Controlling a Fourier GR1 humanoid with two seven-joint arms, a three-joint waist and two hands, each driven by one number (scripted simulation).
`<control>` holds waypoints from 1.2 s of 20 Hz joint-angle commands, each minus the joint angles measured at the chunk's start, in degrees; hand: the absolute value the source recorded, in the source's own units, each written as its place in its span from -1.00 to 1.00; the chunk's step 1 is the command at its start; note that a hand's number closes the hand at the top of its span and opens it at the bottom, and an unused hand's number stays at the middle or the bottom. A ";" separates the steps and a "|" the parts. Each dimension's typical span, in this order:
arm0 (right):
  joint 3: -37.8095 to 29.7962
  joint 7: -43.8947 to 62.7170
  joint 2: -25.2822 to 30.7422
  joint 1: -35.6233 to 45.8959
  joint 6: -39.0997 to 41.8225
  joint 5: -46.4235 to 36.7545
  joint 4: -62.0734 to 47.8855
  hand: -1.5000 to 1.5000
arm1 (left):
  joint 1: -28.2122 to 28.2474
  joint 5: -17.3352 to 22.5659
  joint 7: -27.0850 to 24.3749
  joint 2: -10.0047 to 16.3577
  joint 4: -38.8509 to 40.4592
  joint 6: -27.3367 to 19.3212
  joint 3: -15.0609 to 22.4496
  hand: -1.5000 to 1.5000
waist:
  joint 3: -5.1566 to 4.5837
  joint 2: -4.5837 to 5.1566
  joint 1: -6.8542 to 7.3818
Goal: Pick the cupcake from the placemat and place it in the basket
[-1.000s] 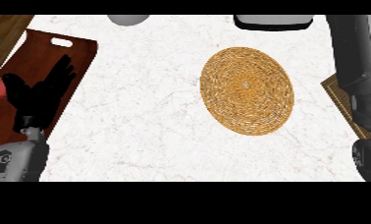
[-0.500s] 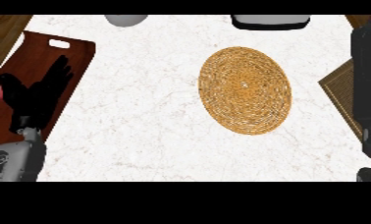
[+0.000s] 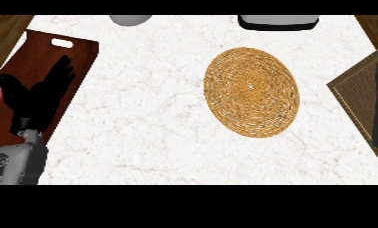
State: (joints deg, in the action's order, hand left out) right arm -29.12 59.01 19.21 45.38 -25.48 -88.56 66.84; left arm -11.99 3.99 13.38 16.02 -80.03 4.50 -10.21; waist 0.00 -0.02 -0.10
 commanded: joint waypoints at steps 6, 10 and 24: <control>-0.76 -2.15 1.32 -4.20 -3.99 7.10 2.21 -1.00 | -3.73 -1.22 3.11 -1.35 0.95 -1.52 0.96 0.00 | 0.00 0.00 -0.02; -2.61 -3.01 4.54 -2.67 -8.15 8.68 2.12 -1.00 | 3.38 -0.85 2.43 -2.18 -6.74 -1.30 1.43 0.00 | 0.03 -0.11 0.74; -10.57 1.83 -8.57 -25.45 -3.71 19.10 51.65 -1.00 | 2.28 -0.40 0.36 -0.14 -1.06 -0.33 -1.33 0.00 | -0.04 -0.90 -2.59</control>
State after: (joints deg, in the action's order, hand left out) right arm -38.90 58.41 14.14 27.13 -34.72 -74.92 104.46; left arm -10.35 2.88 13.84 14.99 -81.32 3.23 -10.66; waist -0.04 -0.73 -2.15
